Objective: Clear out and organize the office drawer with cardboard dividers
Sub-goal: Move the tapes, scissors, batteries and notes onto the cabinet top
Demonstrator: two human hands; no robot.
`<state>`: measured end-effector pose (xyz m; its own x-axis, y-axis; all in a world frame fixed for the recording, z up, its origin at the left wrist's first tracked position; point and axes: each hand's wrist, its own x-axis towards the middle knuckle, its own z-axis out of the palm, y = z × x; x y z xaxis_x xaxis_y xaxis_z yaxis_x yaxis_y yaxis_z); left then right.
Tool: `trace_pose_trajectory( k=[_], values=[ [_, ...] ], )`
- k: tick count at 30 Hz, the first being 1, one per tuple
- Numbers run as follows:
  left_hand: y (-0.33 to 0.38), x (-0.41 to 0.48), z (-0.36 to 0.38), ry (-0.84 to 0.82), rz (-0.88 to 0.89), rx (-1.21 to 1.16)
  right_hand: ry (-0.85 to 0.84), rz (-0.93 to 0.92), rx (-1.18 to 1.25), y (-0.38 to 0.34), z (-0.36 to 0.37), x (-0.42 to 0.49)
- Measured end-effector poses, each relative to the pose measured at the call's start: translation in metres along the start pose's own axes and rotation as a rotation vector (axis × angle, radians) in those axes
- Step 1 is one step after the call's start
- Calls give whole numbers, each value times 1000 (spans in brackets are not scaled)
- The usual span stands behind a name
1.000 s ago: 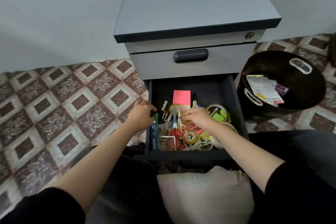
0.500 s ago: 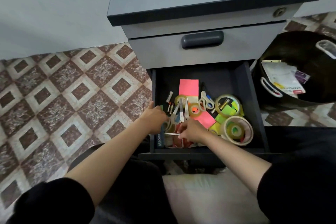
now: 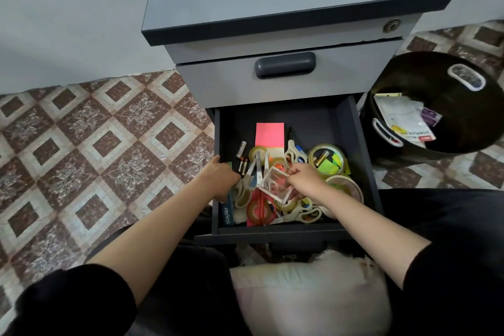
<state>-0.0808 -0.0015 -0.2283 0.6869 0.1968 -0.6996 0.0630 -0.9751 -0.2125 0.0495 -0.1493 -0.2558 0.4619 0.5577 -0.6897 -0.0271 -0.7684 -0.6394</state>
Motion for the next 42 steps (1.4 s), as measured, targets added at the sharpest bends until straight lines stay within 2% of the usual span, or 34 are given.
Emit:
trace_pose_trajectory(
  k=[4,12,18,22,26,30,34,37,42],
  values=[
    [4,-1,2,13,8,-70,-35,52,83,2,-2,-6],
    [-14,-15,-13,85,-120,-526,-16,89,286,1,-10,-9],
    [-22,-18,-34,253,-230,-1111,-4,128,424,2,-19,-12],
    [0,-11,-35,209,-237,-1374,1,86,469,0,-19,-14],
    [18,-4,-31,174,-287,-1479,22,98,524,0,-21,-12],
    [26,-5,-31,172,-323,-1576,-24,176,662,2,-26,-16],
    [36,-7,-35,231,-342,-1543,-128,129,839,-3,-34,-22],
    [48,-6,-47,250,-325,-1579,-188,20,731,-14,-42,-36],
    [73,-11,-81,262,-259,-1798,-78,-56,716,-9,-70,-50]
  ],
)
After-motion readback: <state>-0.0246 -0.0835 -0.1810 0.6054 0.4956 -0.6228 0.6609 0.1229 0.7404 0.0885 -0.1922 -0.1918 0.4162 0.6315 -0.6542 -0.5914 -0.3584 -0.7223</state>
